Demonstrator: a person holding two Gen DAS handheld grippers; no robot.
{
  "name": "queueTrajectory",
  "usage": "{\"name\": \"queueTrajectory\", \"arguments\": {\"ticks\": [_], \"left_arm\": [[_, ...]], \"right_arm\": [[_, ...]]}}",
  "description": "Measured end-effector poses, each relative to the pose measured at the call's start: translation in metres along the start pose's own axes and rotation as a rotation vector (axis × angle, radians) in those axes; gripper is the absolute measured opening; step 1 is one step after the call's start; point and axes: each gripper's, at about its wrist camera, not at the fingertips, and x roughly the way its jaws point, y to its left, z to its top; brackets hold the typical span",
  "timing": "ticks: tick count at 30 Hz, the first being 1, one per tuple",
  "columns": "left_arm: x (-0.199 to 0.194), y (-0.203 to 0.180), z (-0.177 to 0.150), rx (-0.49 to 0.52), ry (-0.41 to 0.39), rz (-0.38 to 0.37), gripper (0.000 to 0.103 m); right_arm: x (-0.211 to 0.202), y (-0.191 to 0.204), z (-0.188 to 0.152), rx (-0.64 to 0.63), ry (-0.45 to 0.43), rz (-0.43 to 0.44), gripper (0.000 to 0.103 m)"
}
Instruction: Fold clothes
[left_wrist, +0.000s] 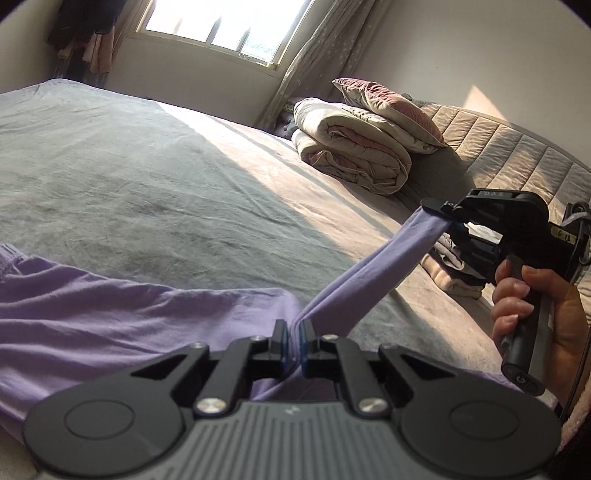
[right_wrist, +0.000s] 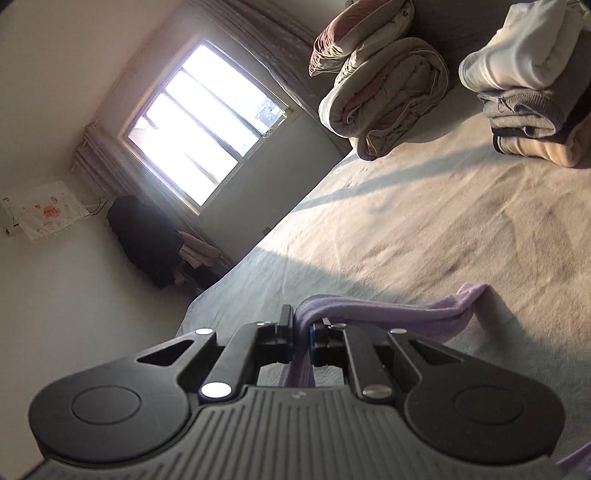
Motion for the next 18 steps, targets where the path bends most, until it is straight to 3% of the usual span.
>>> {"name": "queueTrajectory", "arguments": {"ticks": [6,11,18], "left_arm": [[-0.015,0.002,0.003,0.001,-0.013,-0.063,0.007],[-0.017,0.005,-0.003,0.035,0.08,-0.098,0.007],[-0.007,0.012,-0.023,0.073,0.249,-0.029,0.007]], "right_arm": [[-0.02,0.024,0.01,-0.121,-0.003,0.002,0.012],[-0.038,0.034,0.007,-0.246,0.032,-0.023,0.012],[-0.048,0.016,-0.021,-0.356,0.194,-0.112,0.013]]}}
